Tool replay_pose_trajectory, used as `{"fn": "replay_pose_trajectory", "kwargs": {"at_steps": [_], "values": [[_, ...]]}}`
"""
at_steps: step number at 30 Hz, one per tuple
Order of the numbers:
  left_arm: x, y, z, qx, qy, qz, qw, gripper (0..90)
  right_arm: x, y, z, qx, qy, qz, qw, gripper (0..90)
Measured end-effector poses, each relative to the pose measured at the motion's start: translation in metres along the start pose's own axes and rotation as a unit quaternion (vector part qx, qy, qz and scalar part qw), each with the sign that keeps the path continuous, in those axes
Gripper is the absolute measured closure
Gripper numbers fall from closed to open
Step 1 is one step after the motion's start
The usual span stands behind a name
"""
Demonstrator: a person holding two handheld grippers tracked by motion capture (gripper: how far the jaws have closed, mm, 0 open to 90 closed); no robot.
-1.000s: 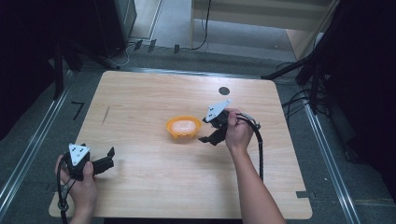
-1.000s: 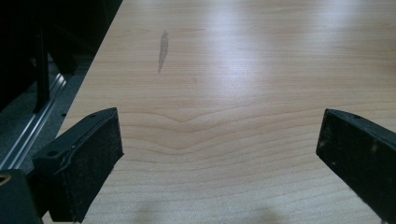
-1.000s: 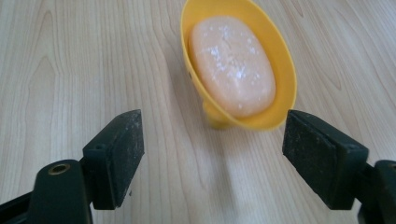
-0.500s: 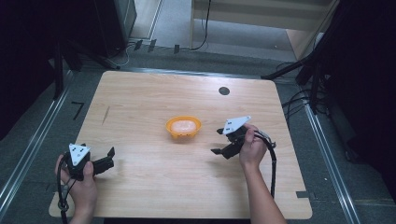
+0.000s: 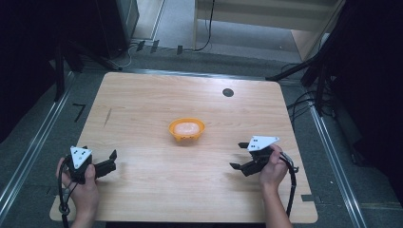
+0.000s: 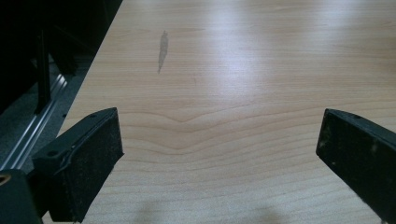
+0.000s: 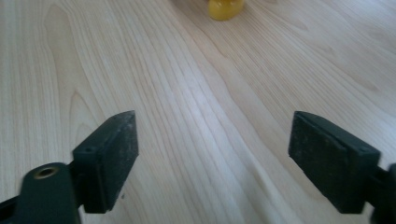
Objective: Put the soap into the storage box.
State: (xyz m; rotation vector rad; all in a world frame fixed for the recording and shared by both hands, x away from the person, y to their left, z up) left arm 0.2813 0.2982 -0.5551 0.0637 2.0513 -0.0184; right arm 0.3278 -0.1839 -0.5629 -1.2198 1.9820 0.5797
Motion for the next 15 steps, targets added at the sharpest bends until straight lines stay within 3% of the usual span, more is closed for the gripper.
{"fn": "replay_pose_trajectory", "kwargs": {"at_steps": [7, 15], "values": [[0.000, 0.000, 0.000, 0.000, 0.000, 0.001, 1.0000, 0.7, 0.030, 0.004, -0.017, 0.020, -0.020, 0.036, 0.9990, 14.2], [0.000, -0.002, 0.000, -0.001, 0.000, 0.007, 1.0000, 0.7, 0.063, 0.010, -0.037, 0.048, -0.050, 0.081, 0.9944, 14.1]]}}
Point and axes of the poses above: each handheld gripper's, and its own axes: z roughly forward along the jaws, x roughly out of its underside, y roughly to its left, the point moved 7 cm from there along z, roughly forward along the jaws
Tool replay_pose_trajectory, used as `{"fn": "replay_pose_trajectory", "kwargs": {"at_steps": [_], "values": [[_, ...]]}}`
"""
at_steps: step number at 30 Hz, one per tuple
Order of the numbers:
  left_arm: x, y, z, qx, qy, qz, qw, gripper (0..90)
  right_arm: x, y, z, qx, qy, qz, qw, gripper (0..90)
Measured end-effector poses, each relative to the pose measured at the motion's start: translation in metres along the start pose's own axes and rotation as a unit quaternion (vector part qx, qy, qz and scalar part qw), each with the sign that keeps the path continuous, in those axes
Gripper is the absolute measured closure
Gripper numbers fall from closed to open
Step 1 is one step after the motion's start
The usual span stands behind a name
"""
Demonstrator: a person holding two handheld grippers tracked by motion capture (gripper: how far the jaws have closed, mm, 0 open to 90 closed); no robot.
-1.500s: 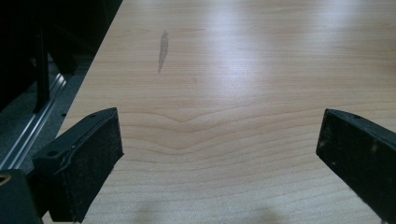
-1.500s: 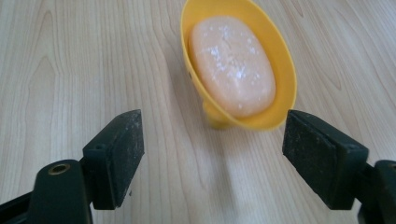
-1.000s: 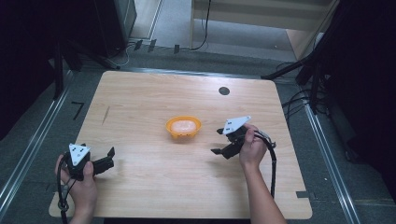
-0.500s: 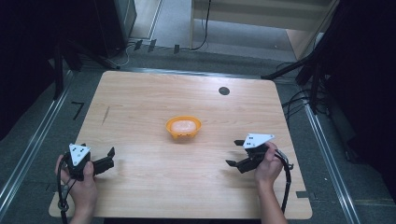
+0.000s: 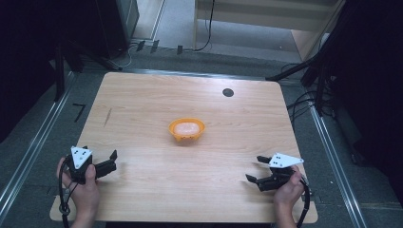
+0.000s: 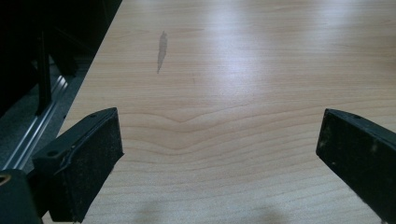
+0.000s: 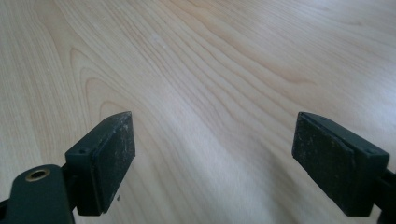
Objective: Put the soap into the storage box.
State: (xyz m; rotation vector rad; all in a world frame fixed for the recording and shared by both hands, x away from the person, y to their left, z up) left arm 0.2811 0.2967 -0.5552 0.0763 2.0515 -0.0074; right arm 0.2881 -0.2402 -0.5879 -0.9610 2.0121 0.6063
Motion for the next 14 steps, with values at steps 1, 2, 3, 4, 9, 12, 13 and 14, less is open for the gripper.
{"fn": "replay_pose_trajectory", "kwargs": {"at_steps": [1, 2, 3, 4, 9, 12, 13, 14], "values": [[0.000, 0.000, 0.000, -0.001, 0.000, 0.001, 1.0000, 0.7, 0.003, 0.000, -0.003, 0.004, -0.001, 0.005, 1.0000, 14.0], [0.000, 0.000, 0.000, 0.000, 0.000, 0.002, 1.0000, 0.7, 0.004, 0.001, -0.007, 0.009, -0.007, 0.008, 0.9999, 14.0], [0.000, 0.000, 0.000, -0.001, 0.000, 0.003, 1.0000, 0.7, 0.006, 0.002, -0.010, 0.008, -0.014, 0.011, 0.9998, 13.9], [0.000, 0.000, 0.000, -0.001, 0.000, 0.002, 1.0000, 0.7, 0.007, 0.003, -0.013, 0.012, -0.017, 0.018, 0.9996, 13.8], [0.000, 0.000, 0.001, -0.001, -0.001, 0.003, 1.0000, 0.7, 0.015, 0.006, -0.021, 0.048, -0.010, 0.008, 0.9988, 13.8], [-0.001, 0.001, -0.001, -0.028, -0.013, 0.025, 0.9992, 0.6, 0.010, 0.020, -0.022, 0.016, -0.044, 0.008, 0.9989, 13.9], [-0.001, 0.003, -0.001, -0.031, -0.013, 0.001, 0.9994, 0.7, 0.010, 0.022, -0.022, 0.018, -0.046, 0.013, 0.9987, 13.8], [-0.004, 0.004, 0.001, -0.041, -0.022, 0.005, 0.9989, 0.7, 0.011, 0.022, -0.024, 0.026, -0.044, 0.012, 0.9986, 13.8]]}}
Point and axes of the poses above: each handheld gripper's, and its own axes: z roughly forward along the jaws, x roughly out of its underside, y roughly to its left, the point moved 7 cm from there along z, roughly forward along the jaws
